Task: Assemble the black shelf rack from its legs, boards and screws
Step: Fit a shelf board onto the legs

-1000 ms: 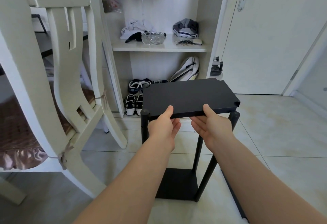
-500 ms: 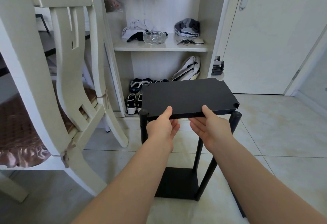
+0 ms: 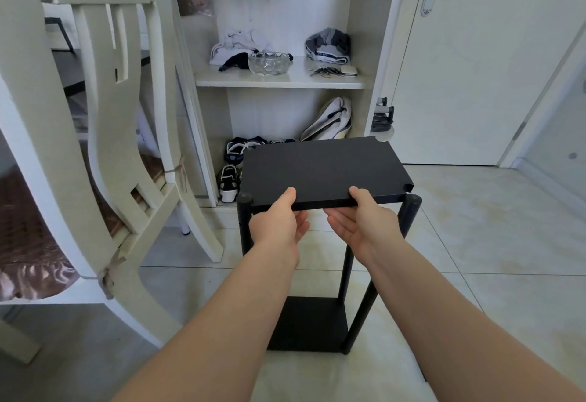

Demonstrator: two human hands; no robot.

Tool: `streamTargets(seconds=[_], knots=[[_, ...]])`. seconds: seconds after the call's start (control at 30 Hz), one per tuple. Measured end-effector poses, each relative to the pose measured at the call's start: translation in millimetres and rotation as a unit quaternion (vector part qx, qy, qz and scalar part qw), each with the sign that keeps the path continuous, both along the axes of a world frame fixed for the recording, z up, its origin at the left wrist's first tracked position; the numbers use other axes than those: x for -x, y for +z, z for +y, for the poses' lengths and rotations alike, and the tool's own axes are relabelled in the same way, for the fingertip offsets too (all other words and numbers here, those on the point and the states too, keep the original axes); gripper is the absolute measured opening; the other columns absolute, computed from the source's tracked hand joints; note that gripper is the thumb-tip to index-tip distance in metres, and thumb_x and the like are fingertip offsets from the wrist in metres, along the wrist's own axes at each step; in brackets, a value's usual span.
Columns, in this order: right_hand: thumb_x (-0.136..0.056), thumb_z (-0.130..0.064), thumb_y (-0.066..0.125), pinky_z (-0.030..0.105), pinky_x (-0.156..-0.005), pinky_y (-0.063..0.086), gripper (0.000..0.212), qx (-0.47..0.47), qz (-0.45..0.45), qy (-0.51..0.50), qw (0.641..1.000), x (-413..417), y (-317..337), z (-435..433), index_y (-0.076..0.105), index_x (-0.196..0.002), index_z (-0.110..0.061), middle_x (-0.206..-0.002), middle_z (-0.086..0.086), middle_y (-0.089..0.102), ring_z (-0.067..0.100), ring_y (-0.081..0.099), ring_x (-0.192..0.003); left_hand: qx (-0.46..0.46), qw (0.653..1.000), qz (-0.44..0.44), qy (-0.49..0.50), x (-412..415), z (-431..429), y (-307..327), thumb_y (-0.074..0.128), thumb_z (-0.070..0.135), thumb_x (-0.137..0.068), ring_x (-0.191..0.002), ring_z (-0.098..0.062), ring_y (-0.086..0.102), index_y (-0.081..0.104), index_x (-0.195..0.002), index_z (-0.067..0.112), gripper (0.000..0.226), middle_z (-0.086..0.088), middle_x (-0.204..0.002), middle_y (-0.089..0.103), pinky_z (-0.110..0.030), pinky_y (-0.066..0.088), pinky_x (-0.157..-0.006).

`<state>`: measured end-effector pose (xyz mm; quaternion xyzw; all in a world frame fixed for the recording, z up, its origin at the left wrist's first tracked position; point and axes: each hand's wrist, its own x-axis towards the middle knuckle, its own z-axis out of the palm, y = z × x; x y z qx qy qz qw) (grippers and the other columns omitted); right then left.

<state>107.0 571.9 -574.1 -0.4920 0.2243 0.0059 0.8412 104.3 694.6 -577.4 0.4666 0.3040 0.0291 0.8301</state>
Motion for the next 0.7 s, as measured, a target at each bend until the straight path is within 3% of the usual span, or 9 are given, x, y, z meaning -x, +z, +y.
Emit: streamTargets(seconds=[0.27,0.43,0.6,0.7], knots=[[-0.099,-0.024,0.064,0.029,-0.055,0.060,0.028,-0.017,-0.005,0.009,1.000,-0.7,4.6,-1.9,0.062,-0.111,0.002,-0.092,0.022,0.076,0.027,0.077,-0.077,-0.032,0.999,-0.039,0.013,7.1,-6.4,4.9,0.077,0.028,-0.086,-0.067,-0.012,0.071,0.064,-0.092,0.010,0.023,-0.005,-0.080,0.073,-0.032,0.062,-0.078],[-0.101,-0.024,0.063,0.029,-0.060,0.061,0.026,-0.039,-0.040,0.062,0.996,5.8,12.5,-1.3,0.062,-0.115,-0.002,-0.091,0.019,0.077,0.028,0.077,-0.084,-0.046,0.995,-0.080,0.037,15.7,-1.9,10.1,0.077,0.030,-0.087,-0.070,-0.012,0.071,0.068,-0.093,0.010,0.022,-0.005,-0.083,0.074,-0.028,0.061,-0.073],[-0.101,-0.024,0.062,0.028,-0.063,0.061,0.025,-0.051,-0.068,0.066,0.994,16.1,17.7,3.0,0.062,-0.116,-0.003,-0.094,0.017,0.077,0.027,0.077,-0.087,-0.082,0.990,-0.105,0.043,23.7,2.7,17.4,0.077,0.034,-0.086,-0.062,-0.009,0.069,0.067,-0.092,0.008,0.028,0.004,-0.061,0.071,-0.034,0.061,-0.080],[-0.102,-0.024,0.062,0.027,-0.063,0.061,0.025,-0.071,-0.077,0.068,0.992,22.8,20.5,4.3,0.062,-0.117,-0.005,-0.094,0.017,0.078,0.027,0.077,-0.087,-0.121,0.983,-0.129,0.054,30.2,1.9,23.2,0.076,0.035,-0.086,-0.059,-0.007,0.069,0.067,-0.088,0.010,0.027,0.008,-0.060,0.070,-0.035,0.061,-0.079]])
